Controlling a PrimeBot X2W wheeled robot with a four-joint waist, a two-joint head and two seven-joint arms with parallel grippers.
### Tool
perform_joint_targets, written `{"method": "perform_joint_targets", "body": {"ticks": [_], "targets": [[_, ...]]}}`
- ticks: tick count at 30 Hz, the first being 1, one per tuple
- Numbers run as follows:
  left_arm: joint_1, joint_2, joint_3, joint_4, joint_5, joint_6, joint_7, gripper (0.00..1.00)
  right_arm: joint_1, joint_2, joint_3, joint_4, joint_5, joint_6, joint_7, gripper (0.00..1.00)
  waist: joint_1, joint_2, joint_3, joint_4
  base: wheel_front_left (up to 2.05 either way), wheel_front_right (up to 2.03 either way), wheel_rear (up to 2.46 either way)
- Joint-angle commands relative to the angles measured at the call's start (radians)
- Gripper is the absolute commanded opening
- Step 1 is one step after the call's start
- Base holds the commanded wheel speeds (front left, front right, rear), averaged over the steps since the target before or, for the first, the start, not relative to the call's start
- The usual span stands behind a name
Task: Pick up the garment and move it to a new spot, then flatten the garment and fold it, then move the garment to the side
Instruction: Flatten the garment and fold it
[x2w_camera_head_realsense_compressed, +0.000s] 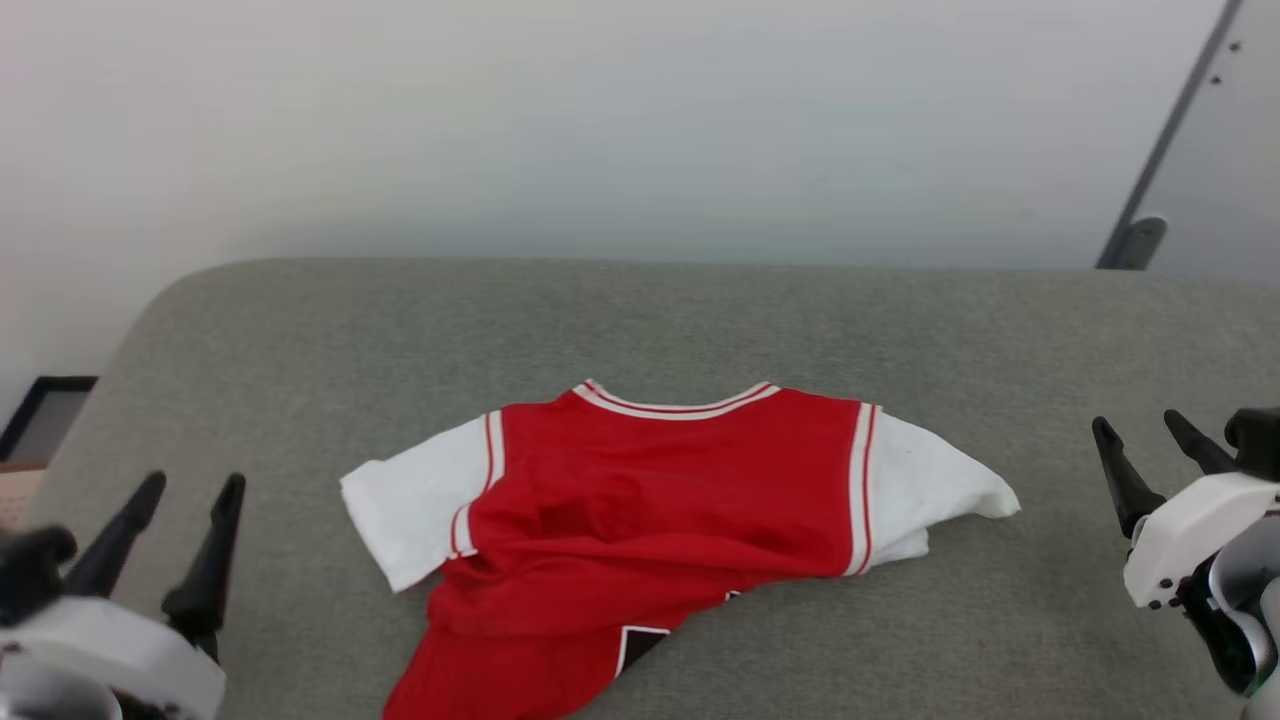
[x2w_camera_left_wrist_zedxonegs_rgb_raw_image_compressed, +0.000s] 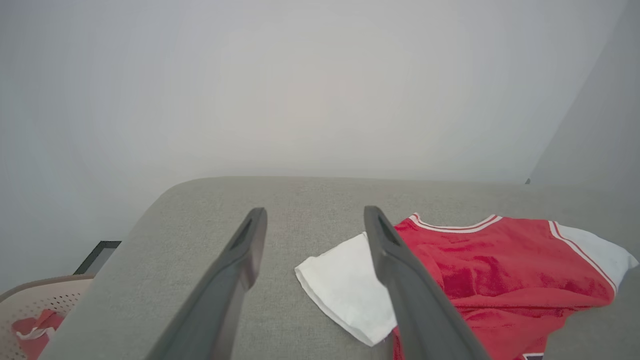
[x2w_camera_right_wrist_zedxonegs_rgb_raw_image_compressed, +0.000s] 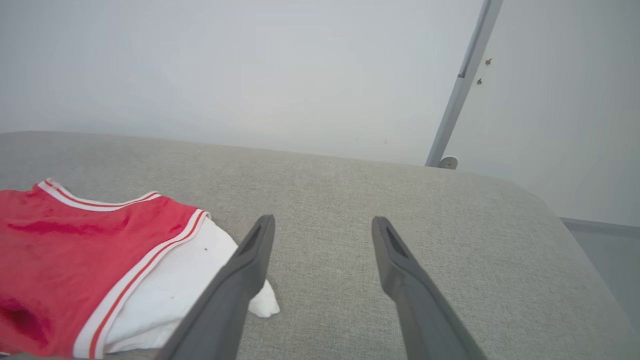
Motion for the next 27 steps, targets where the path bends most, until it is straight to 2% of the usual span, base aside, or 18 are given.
{"method": "perform_joint_targets", "body": {"ticks": [1,6,11,18,27], "targets": [[-0.022,0.007,-0.002,0.009,-0.011,-0.014,0.014,1.00,0.023,0.014,-0.023,-0.020,-0.020,-0.001,-0.014,1.00,0.0000,0.0000,0.014,-0.030,0.00,0.00,0.00],[-0.130,0.027,-0.025,0.071,-0.052,-0.081,0.103,1.00,0.089,0.076,-0.129,-0.133,-0.103,-0.001,-0.044,1.00,0.0000,0.0000,0.049,-0.061,0.00,0.00,0.00],[-0.274,0.040,-0.075,0.168,-0.077,-0.145,0.223,1.00,0.137,0.144,-0.203,-0.267,-0.176,-0.001,-0.018,1.00,0.0000,0.0000,0.113,-0.088,0.00,0.00,0.00],[-0.463,0.046,-0.152,0.357,-0.099,-0.189,0.428,1.00,0.175,0.219,-0.257,-0.414,-0.227,-0.001,0.039,1.00,0.0000,0.0000,0.195,-0.122,0.00,0.00,0.00],[-0.609,0.031,-0.239,0.547,-0.124,-0.214,0.622,1.00,0.200,0.262,-0.294,-0.520,-0.263,-0.001,0.089,1.00,0.0000,0.0000,0.272,-0.139,0.00,0.00,0.00]]}}
